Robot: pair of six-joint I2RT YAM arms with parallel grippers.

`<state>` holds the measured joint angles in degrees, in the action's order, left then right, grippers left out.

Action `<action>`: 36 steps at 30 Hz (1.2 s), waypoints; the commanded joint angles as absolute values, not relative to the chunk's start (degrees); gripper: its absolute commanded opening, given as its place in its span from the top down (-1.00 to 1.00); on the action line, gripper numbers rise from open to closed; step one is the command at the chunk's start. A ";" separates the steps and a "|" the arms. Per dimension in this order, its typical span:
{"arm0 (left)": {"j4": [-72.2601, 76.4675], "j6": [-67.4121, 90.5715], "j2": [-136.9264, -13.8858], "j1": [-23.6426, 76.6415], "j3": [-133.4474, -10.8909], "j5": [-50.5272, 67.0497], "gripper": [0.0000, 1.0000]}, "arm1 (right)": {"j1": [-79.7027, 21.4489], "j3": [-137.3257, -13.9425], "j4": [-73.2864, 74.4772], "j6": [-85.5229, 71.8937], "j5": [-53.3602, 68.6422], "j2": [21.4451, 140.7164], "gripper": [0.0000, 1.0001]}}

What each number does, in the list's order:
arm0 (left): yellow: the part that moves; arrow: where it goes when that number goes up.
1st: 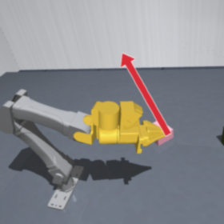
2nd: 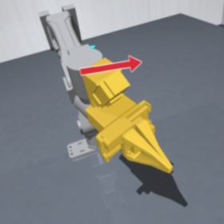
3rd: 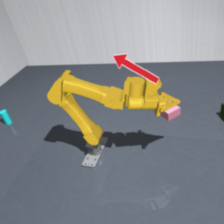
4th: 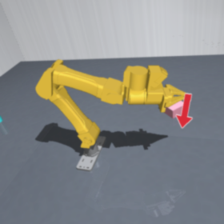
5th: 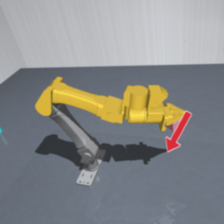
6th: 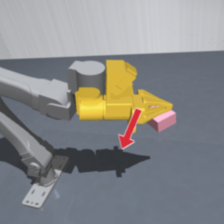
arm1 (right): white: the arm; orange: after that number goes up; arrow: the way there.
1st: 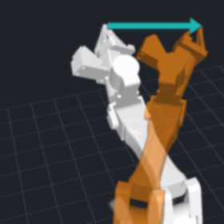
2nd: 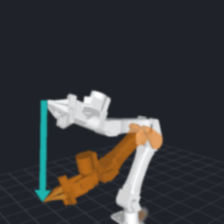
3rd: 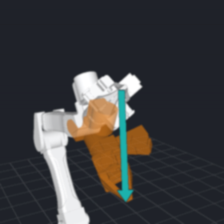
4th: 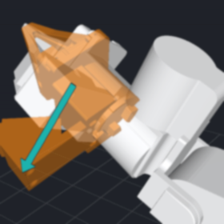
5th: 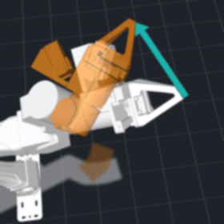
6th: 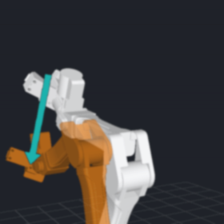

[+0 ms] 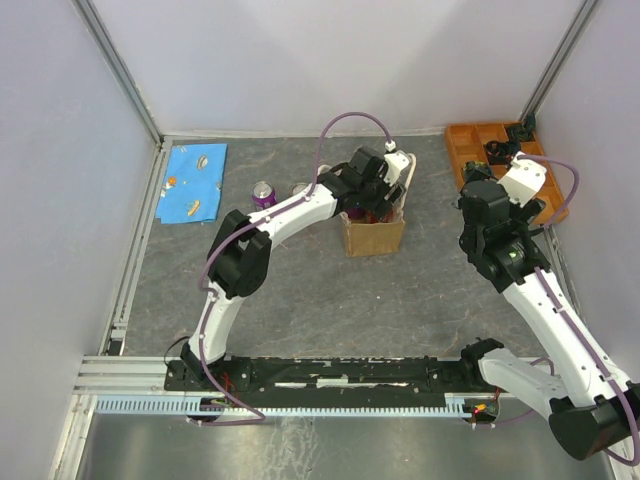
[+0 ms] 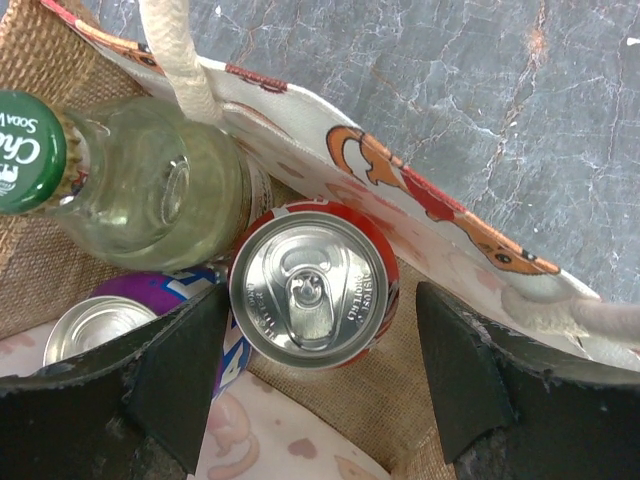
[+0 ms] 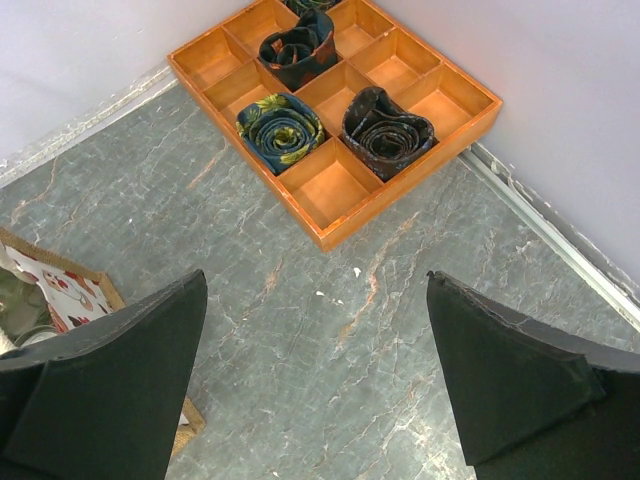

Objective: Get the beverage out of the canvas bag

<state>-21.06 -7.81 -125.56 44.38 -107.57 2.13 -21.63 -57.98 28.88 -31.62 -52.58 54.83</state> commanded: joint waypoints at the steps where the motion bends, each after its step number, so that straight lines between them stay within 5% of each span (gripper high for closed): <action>1: -20.72 -9.68 -127.46 44.21 -110.44 2.54 -0.63 | -21.40 -59.15 28.39 -31.73 -52.70 54.15 -0.97; 9: -21.70 -9.71 -130.22 44.28 -111.71 3.17 -0.57 | -21.42 -59.07 28.21 -32.40 -51.77 54.99 -0.97; 15: -23.42 -9.94 -131.08 44.26 -112.17 3.39 -0.32 | -21.44 -58.81 27.88 -33.25 -51.51 55.78 -0.97; 17: -24.35 -9.89 -131.02 44.26 -112.17 4.26 -0.15 | -21.43 -58.71 27.78 -33.58 -51.50 55.99 -0.97; 20: -24.96 -9.75 -130.22 44.29 -111.26 4.69 0.56 | -21.42 -58.62 27.69 -34.00 -51.50 56.37 -0.97; 23: -25.14 -10.12 -128.44 44.28 -110.21 5.56 0.93 | -21.44 -58.62 27.37 -34.19 -51.34 56.78 -0.97; 36: -27.78 -11.99 -121.01 44.10 -125.52 6.92 0.94 | -21.40 -57.00 25.66 -32.96 -52.03 56.25 -0.95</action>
<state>-29.10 -9.15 -127.66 44.29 -113.82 5.19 -21.63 -57.25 27.55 -33.32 -51.09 57.17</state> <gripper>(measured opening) 0.732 0.976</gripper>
